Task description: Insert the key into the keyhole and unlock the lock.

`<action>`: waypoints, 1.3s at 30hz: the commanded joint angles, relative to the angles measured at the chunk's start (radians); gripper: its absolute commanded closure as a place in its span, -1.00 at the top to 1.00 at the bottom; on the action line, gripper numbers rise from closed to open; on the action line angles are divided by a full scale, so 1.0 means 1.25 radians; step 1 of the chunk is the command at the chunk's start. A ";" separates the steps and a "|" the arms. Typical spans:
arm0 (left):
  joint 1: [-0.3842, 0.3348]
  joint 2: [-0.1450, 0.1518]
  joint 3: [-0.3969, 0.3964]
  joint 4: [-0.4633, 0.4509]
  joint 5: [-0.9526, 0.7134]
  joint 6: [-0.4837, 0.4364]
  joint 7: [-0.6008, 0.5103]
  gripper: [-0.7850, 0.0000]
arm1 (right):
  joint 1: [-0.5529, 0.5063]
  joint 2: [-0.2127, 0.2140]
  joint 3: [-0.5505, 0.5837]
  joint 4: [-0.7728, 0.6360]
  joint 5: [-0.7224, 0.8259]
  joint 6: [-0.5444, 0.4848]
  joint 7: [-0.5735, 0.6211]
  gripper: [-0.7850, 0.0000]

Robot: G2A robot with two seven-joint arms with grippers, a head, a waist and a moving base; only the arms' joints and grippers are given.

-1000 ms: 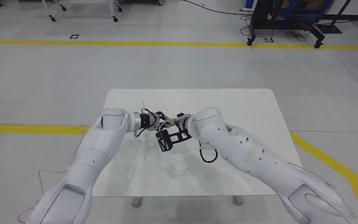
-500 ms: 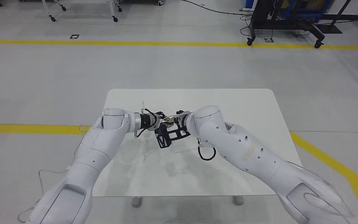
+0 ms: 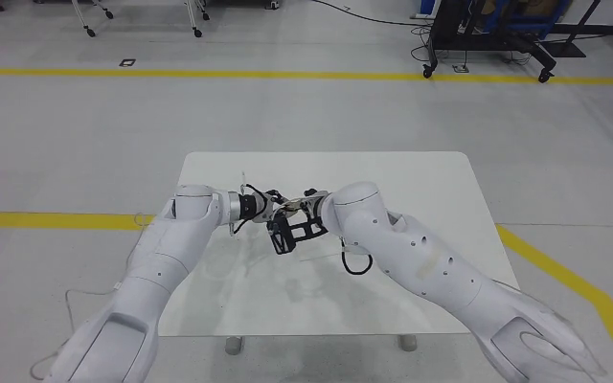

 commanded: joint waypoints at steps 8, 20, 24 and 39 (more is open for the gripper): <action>-0.001 0.001 0.003 -0.001 0.001 -0.001 -0.007 -1.00 | 0.004 -0.006 -0.006 0.011 -0.007 -0.004 -0.003 -1.00; 0.000 0.001 0.006 0.000 -0.010 0.004 -0.025 -1.00 | 0.010 -0.015 -0.006 0.024 -0.001 -0.011 -0.016 -1.00; -0.001 0.001 0.005 0.002 -0.029 0.022 -0.056 -1.00 | 0.013 -0.018 -0.008 0.035 -0.004 -0.011 -0.025 -1.00; 0.003 0.003 0.005 -0.004 -0.046 0.026 -0.058 -1.00 | -0.002 -0.019 0.024 0.017 -0.001 -0.002 -0.025 -0.38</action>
